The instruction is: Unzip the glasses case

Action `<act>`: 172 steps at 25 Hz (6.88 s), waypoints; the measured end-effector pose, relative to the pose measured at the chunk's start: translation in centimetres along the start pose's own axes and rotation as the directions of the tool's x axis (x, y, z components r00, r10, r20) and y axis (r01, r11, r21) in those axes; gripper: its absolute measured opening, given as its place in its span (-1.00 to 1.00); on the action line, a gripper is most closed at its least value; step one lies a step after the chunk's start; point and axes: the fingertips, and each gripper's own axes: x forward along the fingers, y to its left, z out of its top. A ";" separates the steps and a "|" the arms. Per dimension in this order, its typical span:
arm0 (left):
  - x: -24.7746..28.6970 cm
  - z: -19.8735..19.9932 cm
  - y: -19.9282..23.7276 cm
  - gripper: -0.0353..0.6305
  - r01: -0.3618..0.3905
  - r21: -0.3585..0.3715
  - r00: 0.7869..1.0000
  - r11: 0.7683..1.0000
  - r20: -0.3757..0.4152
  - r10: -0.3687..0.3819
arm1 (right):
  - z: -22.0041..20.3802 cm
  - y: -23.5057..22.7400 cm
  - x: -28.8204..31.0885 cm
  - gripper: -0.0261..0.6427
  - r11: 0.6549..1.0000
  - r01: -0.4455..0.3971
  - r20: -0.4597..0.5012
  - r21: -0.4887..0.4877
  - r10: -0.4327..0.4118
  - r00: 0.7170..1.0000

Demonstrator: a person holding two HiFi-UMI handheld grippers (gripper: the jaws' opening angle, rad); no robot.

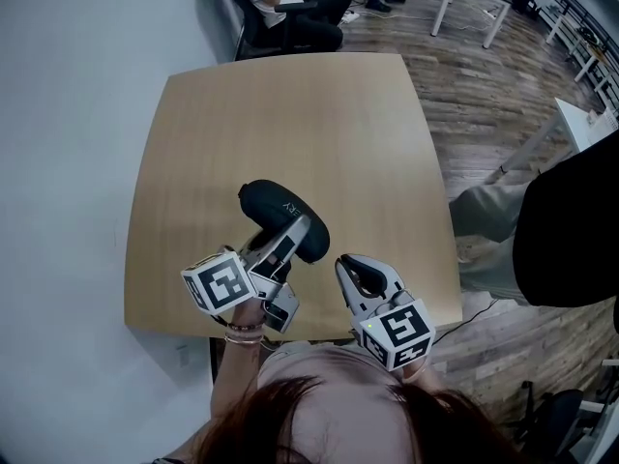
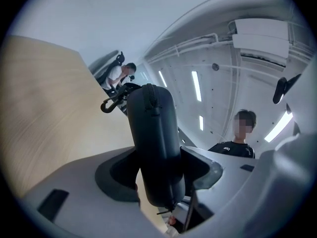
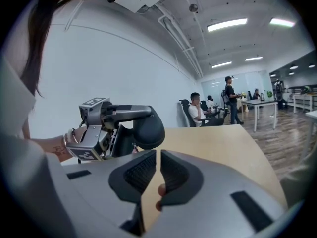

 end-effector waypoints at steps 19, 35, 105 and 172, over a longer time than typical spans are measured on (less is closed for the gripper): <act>-2.6 1.7 -3.2 -0.12 0.150 -0.042 0.980 0.988 0.137 -0.143 | 2.4 5.4 0.3 -0.69 0.986 -0.169 0.072 0.015 0.167 0.983; -3.4 1.5 -3.0 -0.15 0.122 -0.017 0.982 0.992 0.147 -0.119 | 2.4 5.9 0.1 -0.87 0.988 -0.152 0.082 -0.039 0.154 0.985; -1.9 -0.6 -1.9 -0.22 0.074 0.025 0.997 0.997 0.010 -0.074 | 0.5 0.2 0.5 -0.87 0.995 -0.017 0.036 -0.095 0.020 0.999; -0.6 -5.3 -2.1 -0.27 0.085 0.083 0.960 0.993 -0.272 -0.060 | -0.9 -3.6 -0.6 -0.87 0.966 0.049 -0.010 -0.254 -0.053 0.999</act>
